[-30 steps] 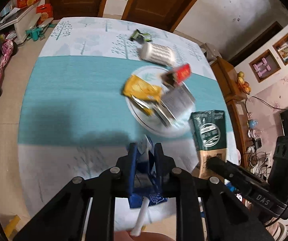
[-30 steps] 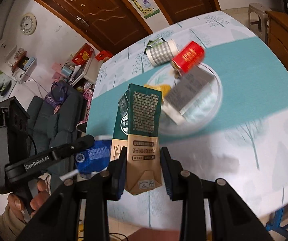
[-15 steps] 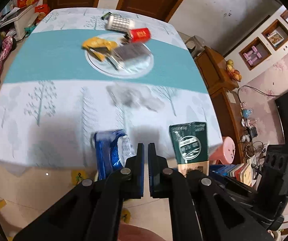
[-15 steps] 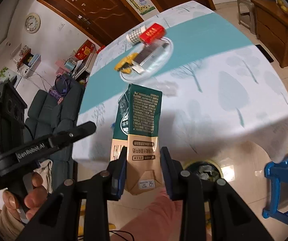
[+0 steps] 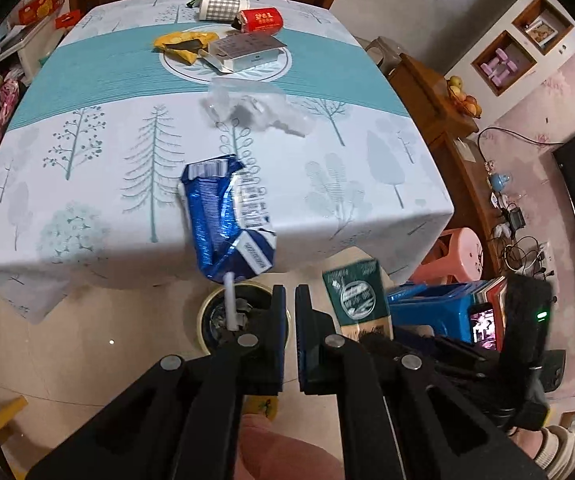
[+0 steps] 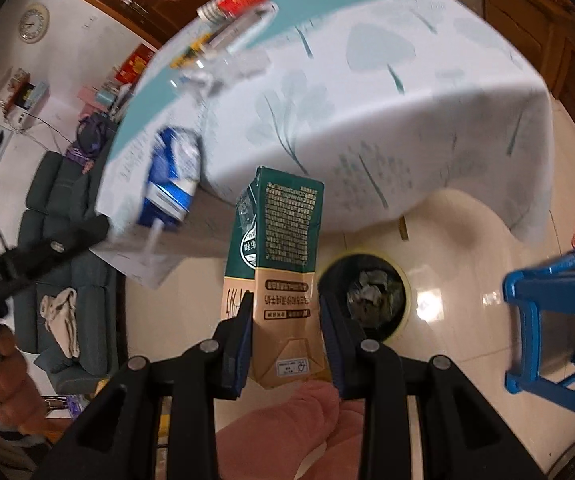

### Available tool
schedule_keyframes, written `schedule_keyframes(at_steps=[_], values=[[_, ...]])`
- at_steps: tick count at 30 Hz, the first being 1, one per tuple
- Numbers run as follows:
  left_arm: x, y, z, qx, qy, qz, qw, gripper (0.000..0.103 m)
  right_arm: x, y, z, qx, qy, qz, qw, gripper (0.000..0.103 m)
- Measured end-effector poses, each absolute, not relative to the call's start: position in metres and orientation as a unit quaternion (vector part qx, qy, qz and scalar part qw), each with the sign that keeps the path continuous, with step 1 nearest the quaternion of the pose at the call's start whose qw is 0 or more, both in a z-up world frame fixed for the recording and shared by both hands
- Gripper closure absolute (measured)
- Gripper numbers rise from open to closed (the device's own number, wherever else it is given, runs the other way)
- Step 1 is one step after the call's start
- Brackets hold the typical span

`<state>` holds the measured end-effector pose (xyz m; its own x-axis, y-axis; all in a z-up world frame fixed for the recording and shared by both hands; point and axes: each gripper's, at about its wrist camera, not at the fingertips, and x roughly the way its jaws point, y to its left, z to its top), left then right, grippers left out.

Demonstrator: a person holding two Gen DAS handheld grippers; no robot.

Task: Collect trash
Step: 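Lower the green carton over the bin and open the right gripper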

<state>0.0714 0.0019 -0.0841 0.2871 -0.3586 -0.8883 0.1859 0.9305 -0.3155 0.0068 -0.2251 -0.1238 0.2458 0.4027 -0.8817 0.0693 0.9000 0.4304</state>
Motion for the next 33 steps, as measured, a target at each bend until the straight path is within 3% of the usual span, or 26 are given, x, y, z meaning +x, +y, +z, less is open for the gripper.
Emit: schedule_keyframes(at_steps=[3,9,14,16,33], values=[[0.076,0.014,-0.084,-0.082,0.57,-0.163,0.801,0.097,0.006,-0.219,-0.147,0.184,0.626,0.094,0.752,0.072],[0.092,0.043,-0.089,-0.1,0.563,-0.137,0.809,0.063,0.007,-0.21,-0.19,0.162,0.658,0.065,0.733,0.071],[0.099,0.061,-0.1,-0.131,0.565,-0.136,0.803,0.053,0.011,-0.203,-0.212,0.165,0.677,0.058,0.715,0.07],[0.1,0.065,-0.105,-0.14,0.567,-0.14,0.8,0.042,0.014,-0.202,-0.22,0.174,0.679,0.058,0.711,0.07],[0.114,0.058,-0.143,-0.205,0.598,-0.165,0.757,0.04,0.022,-0.207,-0.203,0.191,0.632,0.056,0.749,0.07]])
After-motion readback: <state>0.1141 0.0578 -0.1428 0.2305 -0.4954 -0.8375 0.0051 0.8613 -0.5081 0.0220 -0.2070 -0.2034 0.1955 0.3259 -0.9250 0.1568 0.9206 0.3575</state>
